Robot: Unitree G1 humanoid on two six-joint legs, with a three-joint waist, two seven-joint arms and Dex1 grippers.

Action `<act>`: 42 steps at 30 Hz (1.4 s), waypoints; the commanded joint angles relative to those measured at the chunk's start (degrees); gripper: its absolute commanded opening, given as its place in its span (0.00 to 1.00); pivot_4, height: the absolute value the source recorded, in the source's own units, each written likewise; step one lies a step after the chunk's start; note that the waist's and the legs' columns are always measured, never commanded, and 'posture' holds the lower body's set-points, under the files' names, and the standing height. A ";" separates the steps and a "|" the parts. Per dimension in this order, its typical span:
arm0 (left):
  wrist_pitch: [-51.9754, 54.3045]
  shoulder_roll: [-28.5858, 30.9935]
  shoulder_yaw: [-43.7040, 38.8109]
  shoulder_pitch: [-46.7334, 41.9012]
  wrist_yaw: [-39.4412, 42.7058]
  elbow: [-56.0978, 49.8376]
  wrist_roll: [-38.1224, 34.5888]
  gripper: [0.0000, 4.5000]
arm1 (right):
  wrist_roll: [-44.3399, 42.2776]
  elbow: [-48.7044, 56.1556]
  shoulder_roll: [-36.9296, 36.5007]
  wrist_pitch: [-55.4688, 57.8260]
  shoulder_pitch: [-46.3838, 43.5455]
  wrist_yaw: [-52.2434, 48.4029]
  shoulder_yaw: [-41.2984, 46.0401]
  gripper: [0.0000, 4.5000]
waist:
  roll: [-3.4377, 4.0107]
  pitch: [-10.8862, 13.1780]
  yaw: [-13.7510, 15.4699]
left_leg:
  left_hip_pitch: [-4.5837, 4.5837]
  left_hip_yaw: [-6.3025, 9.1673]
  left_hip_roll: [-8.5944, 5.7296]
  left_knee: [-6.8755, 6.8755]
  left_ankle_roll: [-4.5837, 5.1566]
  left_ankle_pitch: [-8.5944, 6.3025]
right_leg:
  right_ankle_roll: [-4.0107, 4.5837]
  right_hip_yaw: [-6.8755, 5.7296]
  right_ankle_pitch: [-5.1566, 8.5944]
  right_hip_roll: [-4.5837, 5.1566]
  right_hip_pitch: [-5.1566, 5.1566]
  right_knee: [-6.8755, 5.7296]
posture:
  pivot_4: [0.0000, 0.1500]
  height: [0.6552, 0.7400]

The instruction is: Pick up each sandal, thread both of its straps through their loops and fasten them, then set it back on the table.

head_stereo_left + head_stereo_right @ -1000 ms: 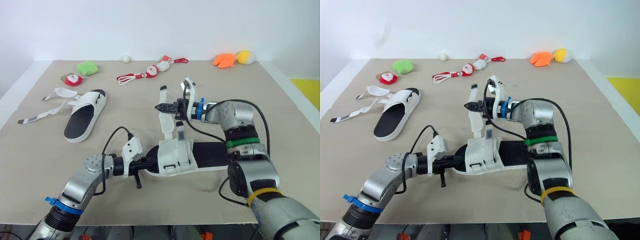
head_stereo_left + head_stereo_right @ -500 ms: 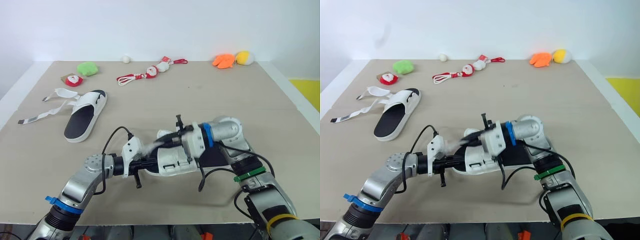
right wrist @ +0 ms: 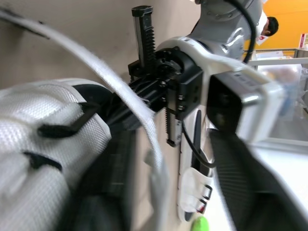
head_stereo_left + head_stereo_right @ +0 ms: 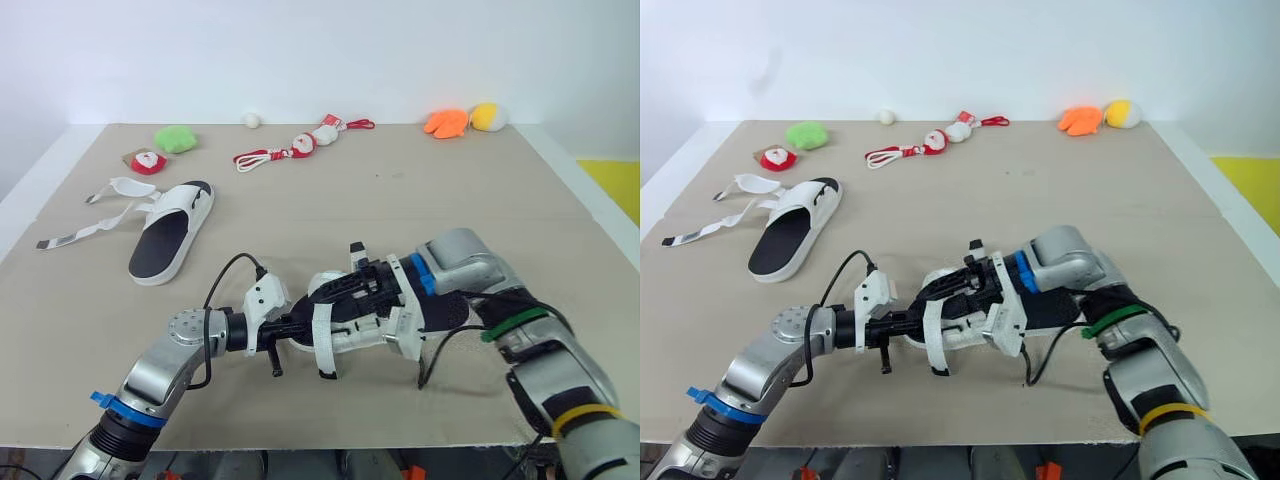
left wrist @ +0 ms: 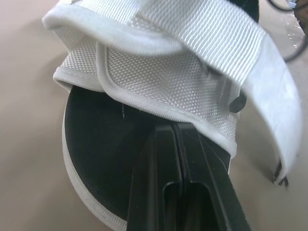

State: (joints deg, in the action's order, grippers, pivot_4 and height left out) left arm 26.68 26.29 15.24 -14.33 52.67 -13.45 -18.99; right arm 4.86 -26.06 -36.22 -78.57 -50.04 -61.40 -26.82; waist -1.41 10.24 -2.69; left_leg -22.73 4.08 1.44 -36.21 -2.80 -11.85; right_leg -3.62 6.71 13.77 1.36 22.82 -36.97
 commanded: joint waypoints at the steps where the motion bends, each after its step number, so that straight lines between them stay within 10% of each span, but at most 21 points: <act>1: 1.87 0.84 3.02 1.80 0.55 2.45 1.52 0.00 | -3.49 6.19 -4.15 2.52 0.78 2.30 -1.09 0.99 | 0.00 0.00 0.06 | 0.01 0.00 0.00 0.01 0.00 0.00 | -0.01 0.00 0.01 0.00 -0.01 0.00 | 1.00 1.00; 6: 1.79 0.64 3.20 1.84 0.59 2.65 1.51 0.00 | -11.86 17.69 -11.43 13.89 4.45 1.83 -1.63 0.99 | 0.00 0.00 0.15 | 0.03 -0.01 -0.01 0.05 0.02 -0.01 | 0.02 0.03 0.06 0.02 -0.01 0.00 | 1.00 1.00; 17: 2.27 0.12 3.29 2.95 0.51 1.90 0.81 0.00 | -73.52 56.92 -41.14 107.09 21.09 3.30 1.65 0.99 | 0.10 -0.12 0.31 | 0.01 0.05 -0.14 0.12 0.04 -0.05 | -0.03 0.01 0.25 0.21 -0.02 -0.03 | 1.00 1.00; 40: 2.39 0.18 3.00 3.48 -0.05 1.33 0.80 0.00 | -82.56 49.53 -7.56 145.05 22.36 41.34 11.49 0.99 | -0.25 -0.37 0.01 | -0.29 0.08 0.10 -0.12 0.07 -0.07 | -0.37 -0.10 0.09 -0.08 0.29 -0.02 | 1.00 1.00; 42: 2.41 0.17 2.87 3.35 -0.09 1.39 0.72 0.00 | -82.86 49.44 -6.44 146.46 22.24 42.69 12.69 0.80 | -0.24 -0.38 0.01 | -0.25 0.07 0.15 -0.12 0.11 -0.05 | -0.37 -0.10 0.07 -0.13 0.29 -0.03 | 1.00 1.00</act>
State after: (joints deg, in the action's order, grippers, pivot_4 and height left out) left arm 26.68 26.28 14.52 -12.77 51.65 -13.97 -19.01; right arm -77.51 23.65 -43.72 67.28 -26.92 -20.66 -16.32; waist -1.65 9.87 -2.68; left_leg -22.97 4.15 1.59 -36.32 -2.67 -11.89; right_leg -3.98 6.61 13.83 1.22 23.11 -36.99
